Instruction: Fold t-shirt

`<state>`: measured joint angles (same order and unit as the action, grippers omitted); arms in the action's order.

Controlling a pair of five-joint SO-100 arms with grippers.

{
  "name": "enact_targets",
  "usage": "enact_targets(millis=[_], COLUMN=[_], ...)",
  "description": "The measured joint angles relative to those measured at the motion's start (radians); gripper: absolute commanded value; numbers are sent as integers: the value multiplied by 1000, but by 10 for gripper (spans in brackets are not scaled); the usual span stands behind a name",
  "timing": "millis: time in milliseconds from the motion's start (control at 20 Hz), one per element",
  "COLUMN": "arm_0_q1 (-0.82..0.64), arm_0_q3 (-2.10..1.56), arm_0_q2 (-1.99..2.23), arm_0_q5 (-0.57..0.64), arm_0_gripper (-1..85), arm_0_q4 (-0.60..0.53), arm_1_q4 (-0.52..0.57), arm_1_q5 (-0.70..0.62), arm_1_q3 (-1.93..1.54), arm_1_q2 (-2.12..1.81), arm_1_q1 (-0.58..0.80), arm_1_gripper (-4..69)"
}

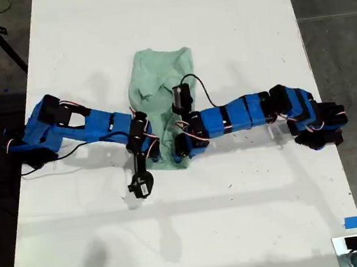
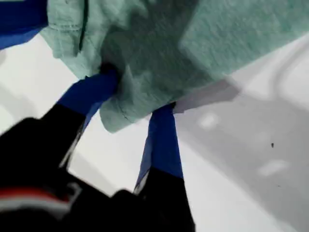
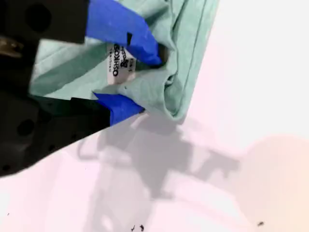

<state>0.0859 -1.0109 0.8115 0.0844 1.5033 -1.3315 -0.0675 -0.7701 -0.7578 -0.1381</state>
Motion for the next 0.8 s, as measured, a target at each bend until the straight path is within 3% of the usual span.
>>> enact_targets(millis=[400, 800], arm_0_q1=[43, 221], arm_0_q3=[28, 71], arm_0_q2=[26, 193], arm_0_q5=[-6, -69], arm_0_gripper=[0, 0], arm_0_q4=[60, 110], arm_1_q4=[-46, -57], arm_1_q5=[15, 104], arm_1_q3=[12, 12], arm_1_q2=[-32, -183], arm_1_q1=[-21, -173], arm_1_gripper=[-12, -12])
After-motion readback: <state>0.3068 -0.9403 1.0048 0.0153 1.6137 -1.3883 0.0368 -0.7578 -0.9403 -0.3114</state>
